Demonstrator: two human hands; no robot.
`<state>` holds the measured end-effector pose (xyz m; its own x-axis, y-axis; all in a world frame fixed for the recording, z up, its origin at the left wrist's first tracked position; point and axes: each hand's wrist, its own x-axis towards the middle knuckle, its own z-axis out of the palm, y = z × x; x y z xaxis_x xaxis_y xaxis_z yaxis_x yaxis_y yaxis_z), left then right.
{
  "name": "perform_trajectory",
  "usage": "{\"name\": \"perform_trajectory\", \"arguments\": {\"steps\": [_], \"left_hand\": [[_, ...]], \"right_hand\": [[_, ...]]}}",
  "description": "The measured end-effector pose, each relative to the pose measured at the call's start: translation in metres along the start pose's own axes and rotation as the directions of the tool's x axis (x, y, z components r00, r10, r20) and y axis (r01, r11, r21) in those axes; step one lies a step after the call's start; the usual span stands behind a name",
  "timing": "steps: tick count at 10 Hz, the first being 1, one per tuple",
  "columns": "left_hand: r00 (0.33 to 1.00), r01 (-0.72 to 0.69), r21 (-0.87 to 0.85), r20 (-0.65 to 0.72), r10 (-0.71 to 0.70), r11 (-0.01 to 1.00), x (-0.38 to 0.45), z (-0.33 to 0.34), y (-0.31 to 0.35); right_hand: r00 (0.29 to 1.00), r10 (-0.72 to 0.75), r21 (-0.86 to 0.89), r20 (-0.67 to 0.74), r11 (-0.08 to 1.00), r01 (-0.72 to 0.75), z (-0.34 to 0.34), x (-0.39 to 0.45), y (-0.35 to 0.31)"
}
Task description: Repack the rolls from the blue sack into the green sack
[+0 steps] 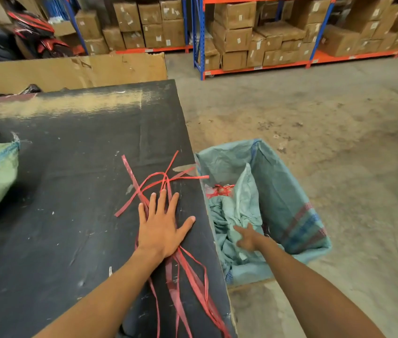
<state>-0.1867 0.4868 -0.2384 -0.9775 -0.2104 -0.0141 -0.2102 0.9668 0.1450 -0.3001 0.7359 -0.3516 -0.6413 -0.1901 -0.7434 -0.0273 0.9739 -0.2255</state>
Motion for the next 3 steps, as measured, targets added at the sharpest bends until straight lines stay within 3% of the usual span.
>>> {"name": "perform_trajectory", "arguments": {"steps": [1, 3], "left_hand": [[1.0, 0.009, -0.003, 0.014, -0.009, 1.0, 0.0, -0.002, 0.0], [0.989, -0.016, 0.005, 0.148, 0.015, 1.0, 0.006, -0.025, 0.002]], "right_hand": [[0.993, 0.024, -0.063, -0.118, 0.997, -0.032, -0.008, -0.013, -0.001], [0.915, -0.189, 0.139, -0.355, 0.958, 0.252, -0.036, -0.04, -0.015]]}}
